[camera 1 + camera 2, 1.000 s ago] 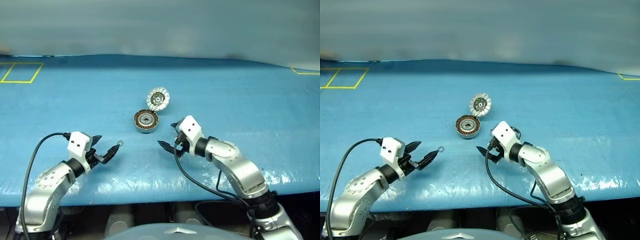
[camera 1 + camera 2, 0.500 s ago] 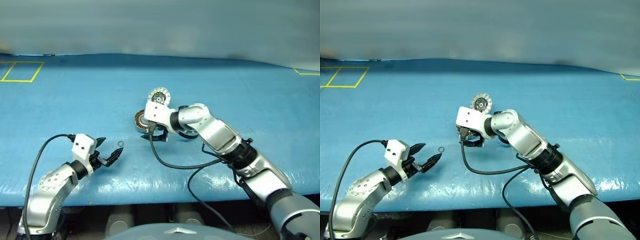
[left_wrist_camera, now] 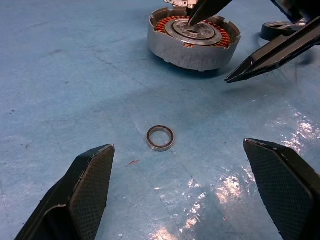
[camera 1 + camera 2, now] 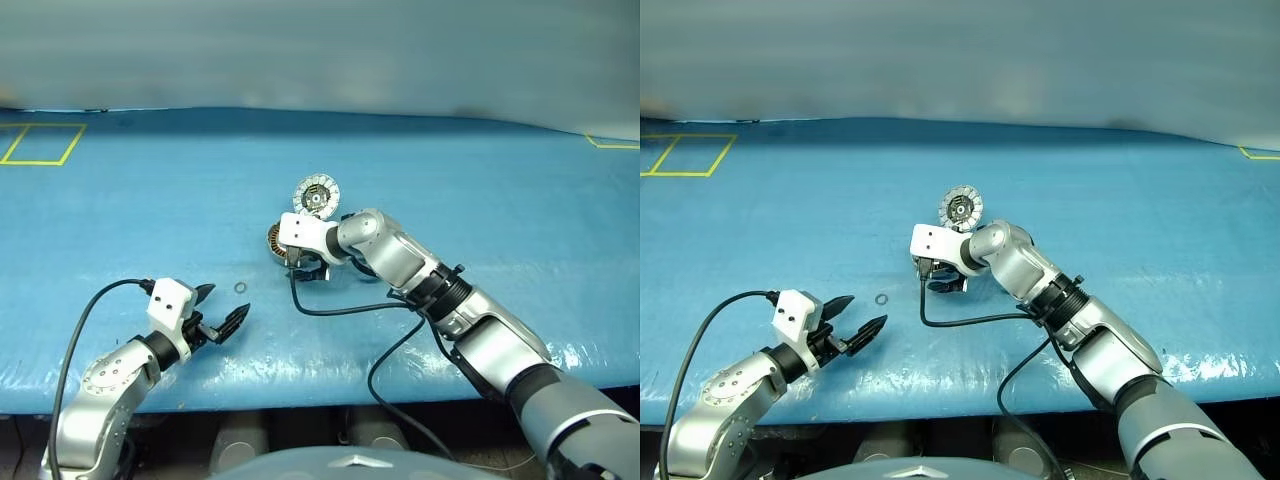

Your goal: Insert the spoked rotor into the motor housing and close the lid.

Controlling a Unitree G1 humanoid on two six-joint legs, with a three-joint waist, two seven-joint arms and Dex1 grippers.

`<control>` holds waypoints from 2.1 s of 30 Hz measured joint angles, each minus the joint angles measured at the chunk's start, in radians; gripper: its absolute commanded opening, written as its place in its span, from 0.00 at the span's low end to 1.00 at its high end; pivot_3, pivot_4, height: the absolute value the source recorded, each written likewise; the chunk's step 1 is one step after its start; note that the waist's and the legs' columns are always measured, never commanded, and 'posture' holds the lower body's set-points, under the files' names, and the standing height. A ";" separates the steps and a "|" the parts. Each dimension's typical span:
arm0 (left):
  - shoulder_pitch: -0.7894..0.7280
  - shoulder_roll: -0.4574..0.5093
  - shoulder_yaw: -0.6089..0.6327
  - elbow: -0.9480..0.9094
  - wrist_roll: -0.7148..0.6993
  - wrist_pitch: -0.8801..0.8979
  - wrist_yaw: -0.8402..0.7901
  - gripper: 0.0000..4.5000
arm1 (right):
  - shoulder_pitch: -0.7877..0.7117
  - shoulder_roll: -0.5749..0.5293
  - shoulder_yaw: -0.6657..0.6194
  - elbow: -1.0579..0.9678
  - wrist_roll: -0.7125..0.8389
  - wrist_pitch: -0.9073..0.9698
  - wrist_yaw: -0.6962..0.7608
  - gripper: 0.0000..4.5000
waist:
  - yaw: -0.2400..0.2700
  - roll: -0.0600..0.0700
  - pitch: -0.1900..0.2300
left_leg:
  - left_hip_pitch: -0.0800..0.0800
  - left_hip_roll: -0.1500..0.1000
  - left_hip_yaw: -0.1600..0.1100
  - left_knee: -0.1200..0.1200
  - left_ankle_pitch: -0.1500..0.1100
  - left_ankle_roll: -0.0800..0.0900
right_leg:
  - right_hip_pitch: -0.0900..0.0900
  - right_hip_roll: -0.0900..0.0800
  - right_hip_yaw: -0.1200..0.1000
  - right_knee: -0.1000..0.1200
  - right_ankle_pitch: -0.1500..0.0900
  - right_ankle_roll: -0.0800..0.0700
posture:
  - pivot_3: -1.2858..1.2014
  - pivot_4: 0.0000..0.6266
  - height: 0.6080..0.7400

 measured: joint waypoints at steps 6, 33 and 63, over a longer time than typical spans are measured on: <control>-0.001 -0.001 0.000 0.000 0.000 -0.004 0.006 1.00 | -0.009 0.017 -0.002 0.022 -0.032 -0.020 0.036 0.65 | 0.000 0.000 0.000 | 0.000 0.000 0.000 0.000 0.000 0.000 | 0.000 0.000 0.000 0.000 0.000 0.000 | 0.52 0.24 1.00; 0.019 -0.007 0.036 -0.003 -0.001 -0.011 0.016 1.00 | 0.292 -0.122 0.007 -0.574 -0.028 0.240 0.102 0.43 | 0.003 -0.001 -0.001 | 0.002 0.000 -0.001 -0.001 0.000 0.000 | 0.002 -0.003 -0.001 0.000 -0.005 -0.002 | 0.52 0.24 1.00; 0.058 -0.024 0.030 0.015 0.098 -0.176 0.014 1.00 | 0.485 0.157 -0.267 -0.737 0.204 0.377 -0.274 0.86 | 0.001 -0.001 0.000 | 0.000 0.000 -0.001 -0.002 0.000 -0.001 | 0.000 -0.001 0.000 0.000 -0.006 0.000 | 0.52 0.24 1.00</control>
